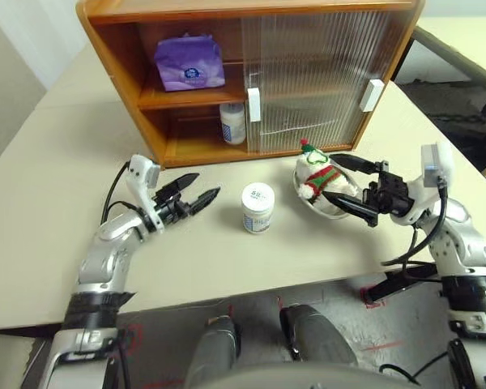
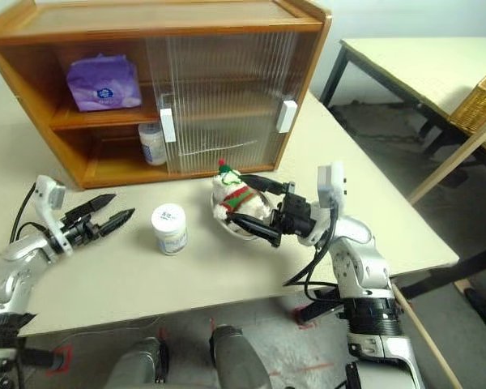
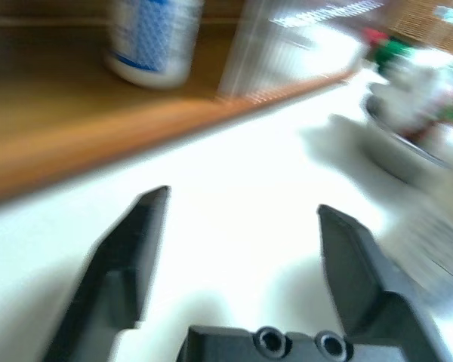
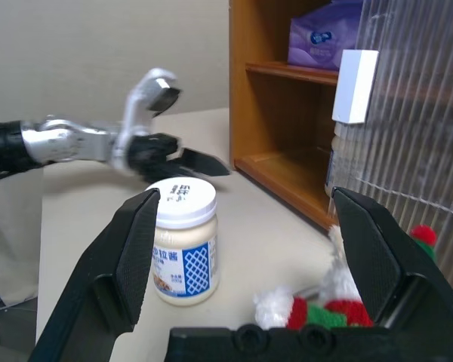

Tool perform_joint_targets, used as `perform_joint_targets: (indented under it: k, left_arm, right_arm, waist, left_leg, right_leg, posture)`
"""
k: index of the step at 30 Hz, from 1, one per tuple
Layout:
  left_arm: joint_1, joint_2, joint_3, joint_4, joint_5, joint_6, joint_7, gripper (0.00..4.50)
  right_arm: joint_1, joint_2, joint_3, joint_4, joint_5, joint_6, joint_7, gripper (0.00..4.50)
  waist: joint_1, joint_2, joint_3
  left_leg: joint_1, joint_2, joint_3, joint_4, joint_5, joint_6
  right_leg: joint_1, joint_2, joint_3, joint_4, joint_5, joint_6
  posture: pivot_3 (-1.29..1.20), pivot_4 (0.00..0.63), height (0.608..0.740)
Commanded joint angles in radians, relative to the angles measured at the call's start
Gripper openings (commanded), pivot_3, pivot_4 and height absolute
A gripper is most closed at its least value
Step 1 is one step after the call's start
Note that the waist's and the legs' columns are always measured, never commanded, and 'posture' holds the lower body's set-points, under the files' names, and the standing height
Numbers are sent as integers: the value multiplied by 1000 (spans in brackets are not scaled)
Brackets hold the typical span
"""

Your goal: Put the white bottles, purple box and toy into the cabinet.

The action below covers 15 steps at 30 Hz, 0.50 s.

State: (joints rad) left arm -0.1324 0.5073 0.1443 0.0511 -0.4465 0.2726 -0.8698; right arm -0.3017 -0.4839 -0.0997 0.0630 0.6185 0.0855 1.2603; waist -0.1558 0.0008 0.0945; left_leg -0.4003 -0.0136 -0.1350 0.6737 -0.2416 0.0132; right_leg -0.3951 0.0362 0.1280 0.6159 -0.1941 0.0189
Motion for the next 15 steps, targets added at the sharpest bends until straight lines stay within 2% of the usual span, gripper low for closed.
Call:
perform_joint_targets:
  k: [1,2,4,9,15]
  left_arm:
    - [66,49,-4,-70,-7,-25,-78,4483]
    - [78,62,-3,-73,-3,-42,-97,4483]
    - [95,86,-16,-84,-11,-58,-158,4483]
    - [98,107,-102,-60,26,-116,-272,4483]
    - [39,59,-201,26,102,-193,-285,4483]
  right_arm:
    - [-6,-1,3,14,-3,2,12,4500]
    - [-7,-1,3,16,-4,1,13,4500]
    - [-10,0,4,21,-5,-1,15,4500]
    - [-18,1,5,36,-10,-8,21,4500]
    - [-12,-1,5,31,-14,-12,19,4500]
  waist:
    - [0,0,0]
    - [0,0,0]
    - [0,3,-2]
    - [-1,14,-9]
    - [-4,16,-11]
  left_leg:
    - [0,0,-1,0,-2,-4]
    - [0,1,-2,0,-6,-11]
    - [-3,1,-3,0,-9,-15]
    - [-8,3,-4,0,-3,-6]
    - [-11,5,-4,-3,-3,-6]
  right_leg:
    - [-2,0,0,0,1,-2]
    - [-4,0,0,0,1,-3]
    - [-4,1,-1,2,1,-4]
    - [-10,2,-1,4,2,-9]
    - [-14,2,-2,4,1,-10]
  posture:
    - [-221,85,740]
    - [-219,85,740]
    - [-216,83,740]
    - [-223,80,740]
    - [-228,78,740]
